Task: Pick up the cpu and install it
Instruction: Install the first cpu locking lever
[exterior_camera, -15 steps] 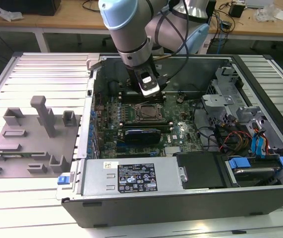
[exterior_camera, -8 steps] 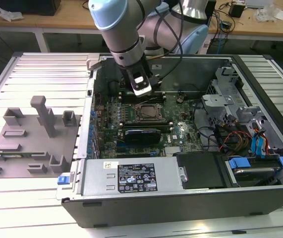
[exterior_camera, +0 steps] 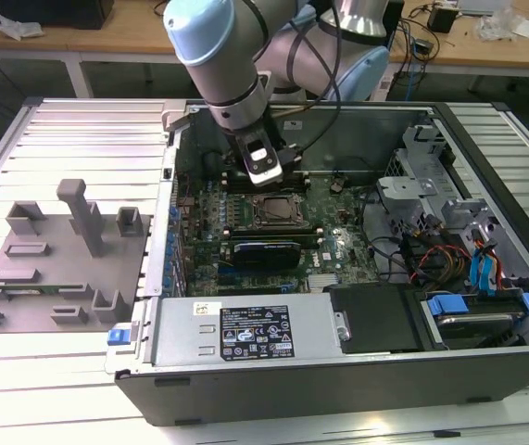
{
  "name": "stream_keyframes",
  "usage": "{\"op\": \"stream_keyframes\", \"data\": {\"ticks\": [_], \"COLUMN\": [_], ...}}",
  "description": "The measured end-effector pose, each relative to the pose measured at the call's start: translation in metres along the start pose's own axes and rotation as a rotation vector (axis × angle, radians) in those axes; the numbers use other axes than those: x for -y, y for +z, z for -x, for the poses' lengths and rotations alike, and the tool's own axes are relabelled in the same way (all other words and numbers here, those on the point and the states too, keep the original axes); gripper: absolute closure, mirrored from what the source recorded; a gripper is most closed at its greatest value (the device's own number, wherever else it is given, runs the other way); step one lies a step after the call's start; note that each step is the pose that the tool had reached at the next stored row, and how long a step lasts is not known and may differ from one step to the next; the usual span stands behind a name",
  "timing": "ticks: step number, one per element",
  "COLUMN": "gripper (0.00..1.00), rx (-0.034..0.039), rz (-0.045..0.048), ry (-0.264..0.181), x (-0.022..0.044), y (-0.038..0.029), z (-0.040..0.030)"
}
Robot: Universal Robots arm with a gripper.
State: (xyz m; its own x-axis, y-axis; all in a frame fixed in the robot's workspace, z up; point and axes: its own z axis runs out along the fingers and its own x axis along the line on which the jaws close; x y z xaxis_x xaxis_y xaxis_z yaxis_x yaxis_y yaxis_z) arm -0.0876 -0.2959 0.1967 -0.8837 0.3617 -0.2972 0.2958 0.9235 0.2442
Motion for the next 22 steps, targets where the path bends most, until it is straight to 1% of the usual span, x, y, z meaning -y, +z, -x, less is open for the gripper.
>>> {"op": "stream_keyframes", "data": {"ticks": [1,3,6,11,16,17,20,22], "gripper": [0.89,0.89,0.89,0.89,0.89,0.89,0.89,0.89], "rx": [0.0014,0.0066,0.0109,0.0148,0.0157,0.0159,0.0162,0.0166], "rz": [-0.0008,-0.0063,-0.0099,-0.0098,-0.0105,-0.0103,-0.0111,-0.0116], "ry": [0.000,-0.001,-0.002,-0.001,0.000,0.000,0.002,0.004], "x": [0.0002,0.0011,0.0019,0.0029,0.0029,0.0026,0.0005,-0.0005], "y": [0.0005,0.0019,0.0036,0.0066,0.0068,0.0058,-0.0025,-0.0061], "z": [-0.0001,-0.0004,-0.0008,-0.0018,-0.0018,-0.0014,0.0012,0.0025]}}
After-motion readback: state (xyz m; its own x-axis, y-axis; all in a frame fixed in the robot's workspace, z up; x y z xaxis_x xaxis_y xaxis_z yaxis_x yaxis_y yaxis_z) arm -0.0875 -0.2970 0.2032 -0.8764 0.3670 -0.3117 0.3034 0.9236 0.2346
